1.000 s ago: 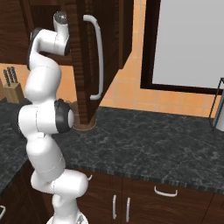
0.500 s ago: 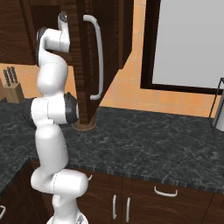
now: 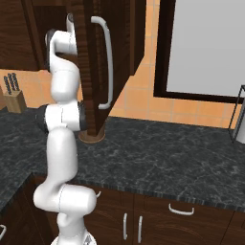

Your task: Open the cabinet, pick up the bread from the cabinet and place it in the basket. Then move the basket to the dining counter.

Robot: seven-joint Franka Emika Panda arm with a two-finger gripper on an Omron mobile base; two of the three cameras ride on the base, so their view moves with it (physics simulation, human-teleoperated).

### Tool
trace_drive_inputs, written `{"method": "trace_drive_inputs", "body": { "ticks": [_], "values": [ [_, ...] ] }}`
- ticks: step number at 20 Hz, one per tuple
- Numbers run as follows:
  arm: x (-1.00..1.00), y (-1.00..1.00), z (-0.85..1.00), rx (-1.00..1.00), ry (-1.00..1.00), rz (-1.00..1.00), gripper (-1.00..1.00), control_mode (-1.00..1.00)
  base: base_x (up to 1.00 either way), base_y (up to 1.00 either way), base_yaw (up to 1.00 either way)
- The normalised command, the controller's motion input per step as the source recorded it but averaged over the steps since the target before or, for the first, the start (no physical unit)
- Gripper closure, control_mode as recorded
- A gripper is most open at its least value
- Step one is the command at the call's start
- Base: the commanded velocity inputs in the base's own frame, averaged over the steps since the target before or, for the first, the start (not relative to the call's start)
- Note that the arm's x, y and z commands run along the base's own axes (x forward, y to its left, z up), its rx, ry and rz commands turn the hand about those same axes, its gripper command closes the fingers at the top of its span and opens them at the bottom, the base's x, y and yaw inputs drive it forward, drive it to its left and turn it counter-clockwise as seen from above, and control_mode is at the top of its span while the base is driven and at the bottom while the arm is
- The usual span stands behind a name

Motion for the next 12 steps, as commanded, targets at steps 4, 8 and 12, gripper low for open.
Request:
{"method": "trace_drive_inputs", "body": {
  "ticks": [4,8,12],
  "values": [
    [-0.30,0.00,-0.22,0.00,-0.13,-0.04,-1.00,-1.00,0.00,0.00,0.00],
    [-1.00,0.00,-0.34,0.00,-0.26,-0.10,-1.00,-1.00,0.00,0.00,0.00],
    [-1.00,0.00,-0.94,0.00,-0.26,-0.11,-1.00,-1.00,0.00,0.00,0.00]
  ]
}}
